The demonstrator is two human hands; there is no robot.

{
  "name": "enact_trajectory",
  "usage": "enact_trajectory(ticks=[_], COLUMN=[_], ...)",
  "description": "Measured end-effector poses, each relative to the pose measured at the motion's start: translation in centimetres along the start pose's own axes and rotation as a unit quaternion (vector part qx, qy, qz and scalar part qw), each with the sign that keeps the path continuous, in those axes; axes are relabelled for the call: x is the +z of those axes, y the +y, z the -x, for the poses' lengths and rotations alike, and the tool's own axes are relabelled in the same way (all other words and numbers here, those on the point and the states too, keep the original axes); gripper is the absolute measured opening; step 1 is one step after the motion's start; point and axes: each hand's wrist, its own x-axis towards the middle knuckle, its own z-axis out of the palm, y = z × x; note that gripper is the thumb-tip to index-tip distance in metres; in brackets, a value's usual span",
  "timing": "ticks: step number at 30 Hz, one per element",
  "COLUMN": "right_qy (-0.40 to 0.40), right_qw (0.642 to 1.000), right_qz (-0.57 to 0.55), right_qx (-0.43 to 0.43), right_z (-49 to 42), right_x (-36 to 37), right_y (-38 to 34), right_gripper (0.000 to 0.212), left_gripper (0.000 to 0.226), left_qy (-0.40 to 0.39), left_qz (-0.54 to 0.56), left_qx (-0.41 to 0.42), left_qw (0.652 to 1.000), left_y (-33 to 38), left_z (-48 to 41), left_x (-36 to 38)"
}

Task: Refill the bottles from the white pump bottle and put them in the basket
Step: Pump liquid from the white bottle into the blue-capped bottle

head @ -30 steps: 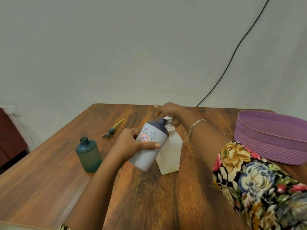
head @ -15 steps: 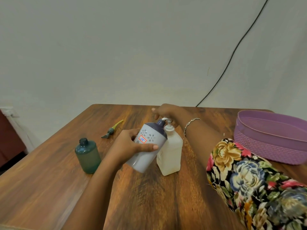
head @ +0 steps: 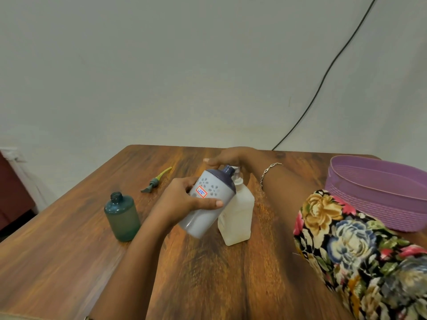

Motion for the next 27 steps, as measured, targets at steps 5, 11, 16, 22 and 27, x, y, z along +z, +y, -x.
enact_trajectory(ticks=[5,11,16,22,27], right_qy=[0.04,0.035,-0.063,0.044,0.061], right_qw=[0.994,0.995,0.998,0.996,0.995], right_qz=[0.097,0.089,-0.012,0.075,0.083], right_qx=[-0.012,-0.011,0.007,-0.017,-0.016], right_z=[0.0,-0.2,-0.1,0.0,0.0], right_x=[0.6,0.7,-0.4,0.6,0.8], right_y=[0.2,0.5,0.0,0.3,0.4], right_gripper=[0.033,0.053,0.059,0.04,0.049], left_gripper=[0.046,0.068,0.056,0.066,0.051], left_qy=[-0.002,-0.008,0.003,-0.016,-0.011], left_qz=[-0.006,0.007,0.004,-0.011,-0.005], left_qx=[-0.01,-0.027,-0.016,-0.021,-0.029], left_qw=[1.0,1.0,1.0,1.0,0.999], left_y=[0.0,-0.1,0.6,0.5,0.2], left_z=[0.2,0.2,-0.2,0.1,0.0], left_x=[0.1,0.3,-0.2,-0.1,0.1])
